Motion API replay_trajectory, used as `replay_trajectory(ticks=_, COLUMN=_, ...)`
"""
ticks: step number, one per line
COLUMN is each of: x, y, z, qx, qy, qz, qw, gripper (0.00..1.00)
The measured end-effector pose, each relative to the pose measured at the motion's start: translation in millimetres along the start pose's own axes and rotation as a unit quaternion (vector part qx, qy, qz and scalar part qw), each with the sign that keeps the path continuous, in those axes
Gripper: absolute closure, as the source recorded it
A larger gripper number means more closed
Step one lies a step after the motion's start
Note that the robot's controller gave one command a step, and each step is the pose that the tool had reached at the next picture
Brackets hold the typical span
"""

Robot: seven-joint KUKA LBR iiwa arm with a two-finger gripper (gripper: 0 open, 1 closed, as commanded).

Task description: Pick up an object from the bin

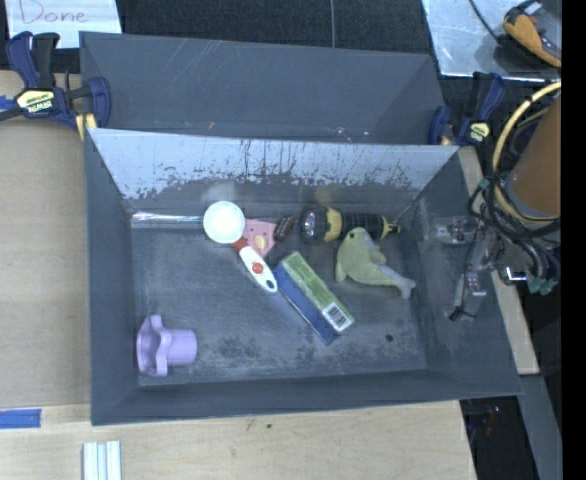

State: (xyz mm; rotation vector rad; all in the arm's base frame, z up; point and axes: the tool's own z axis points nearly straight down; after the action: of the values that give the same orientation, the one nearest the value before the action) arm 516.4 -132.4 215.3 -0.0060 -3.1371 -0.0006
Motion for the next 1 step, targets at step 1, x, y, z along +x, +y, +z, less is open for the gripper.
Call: replay_trajectory(ticks=1, x=-1.8, y=0.8, z=-4.5, qx=0.001, qy=-0.0042, qz=-0.002, qw=1.0000, gripper=0.00)
